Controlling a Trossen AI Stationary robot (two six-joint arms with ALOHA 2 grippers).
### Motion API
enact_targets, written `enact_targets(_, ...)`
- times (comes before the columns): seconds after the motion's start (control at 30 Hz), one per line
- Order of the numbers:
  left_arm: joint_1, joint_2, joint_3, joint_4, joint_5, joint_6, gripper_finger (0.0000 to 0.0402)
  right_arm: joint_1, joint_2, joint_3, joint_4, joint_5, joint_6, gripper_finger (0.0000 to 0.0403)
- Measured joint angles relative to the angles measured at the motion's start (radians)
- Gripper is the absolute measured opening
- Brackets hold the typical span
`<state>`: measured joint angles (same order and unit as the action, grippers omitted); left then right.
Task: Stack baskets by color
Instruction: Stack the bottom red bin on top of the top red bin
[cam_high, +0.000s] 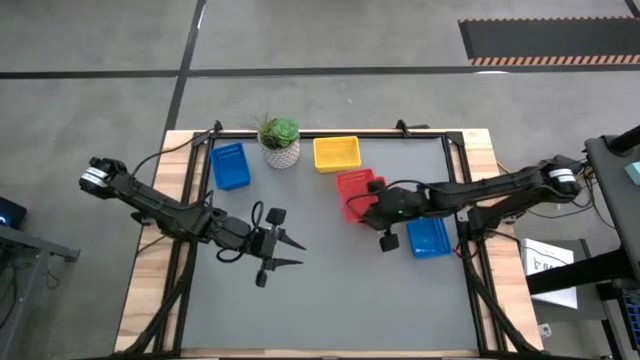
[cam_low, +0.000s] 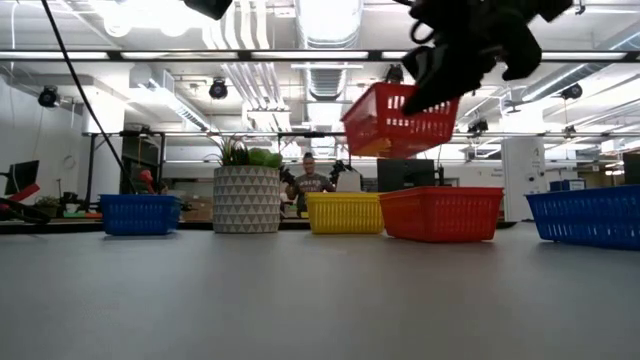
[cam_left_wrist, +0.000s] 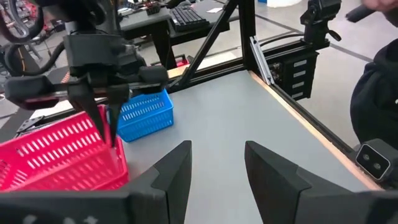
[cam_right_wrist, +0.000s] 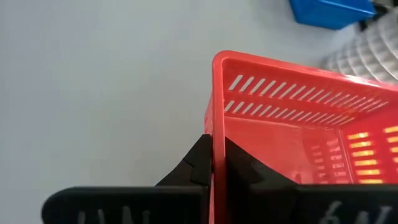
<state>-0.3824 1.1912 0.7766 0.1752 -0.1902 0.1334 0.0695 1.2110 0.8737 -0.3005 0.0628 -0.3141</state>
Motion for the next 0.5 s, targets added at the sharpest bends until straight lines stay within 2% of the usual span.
enact_targets(0.2, 0.0, 0.0, -0.001, 0.0, 0.001, 0.0, 0.0135, -0.052, -0.1, -0.129, 0.03, -0.011, -0.018, 0.0008)
enact_targets(0.5, 0.001, 0.001, -0.024, 0.002, 0.0, 0.0, 0.0135, -0.106, -0.156, -0.265, 0.089, -0.037, -0.062, 0.0008)
